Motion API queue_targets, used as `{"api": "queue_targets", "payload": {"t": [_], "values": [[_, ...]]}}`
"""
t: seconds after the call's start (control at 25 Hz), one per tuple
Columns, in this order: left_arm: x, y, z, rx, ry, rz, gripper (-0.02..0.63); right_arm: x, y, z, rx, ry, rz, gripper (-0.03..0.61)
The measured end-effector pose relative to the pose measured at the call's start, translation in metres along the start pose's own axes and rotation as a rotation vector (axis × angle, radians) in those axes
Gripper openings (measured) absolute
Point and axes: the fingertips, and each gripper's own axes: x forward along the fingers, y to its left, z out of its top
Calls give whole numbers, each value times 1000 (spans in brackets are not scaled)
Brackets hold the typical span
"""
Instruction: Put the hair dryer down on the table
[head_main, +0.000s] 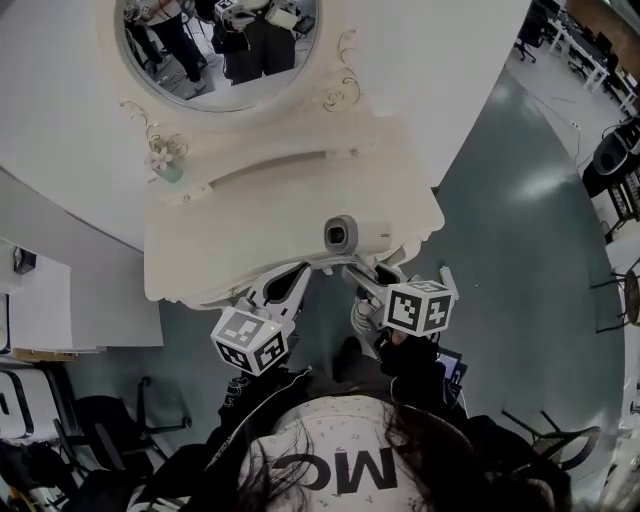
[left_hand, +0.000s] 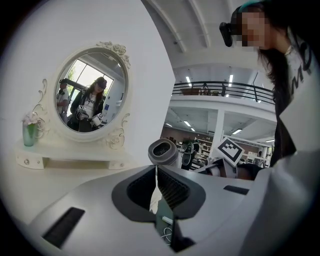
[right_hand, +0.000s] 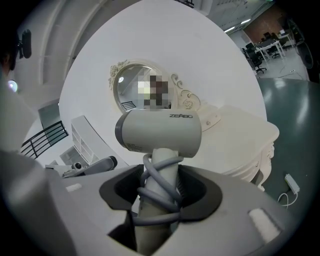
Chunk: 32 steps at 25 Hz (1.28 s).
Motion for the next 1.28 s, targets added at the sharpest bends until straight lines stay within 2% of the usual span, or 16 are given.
{"api": "queue_targets", "payload": {"t": [0.4,0.72,0.96,1.28], "values": [[44,-4,1,4,12,44,0,1,-43,29,2,21,16,216],[42,0,-5,-10,25,94,0,14,-51,28,3,62,37,216],[32,17,-5,-16,18,136,0,32,-45,26,-6,86,57,216],[45,58,9,-15,-3,121,0,69,-49,36,-14,94,31,216]]}}
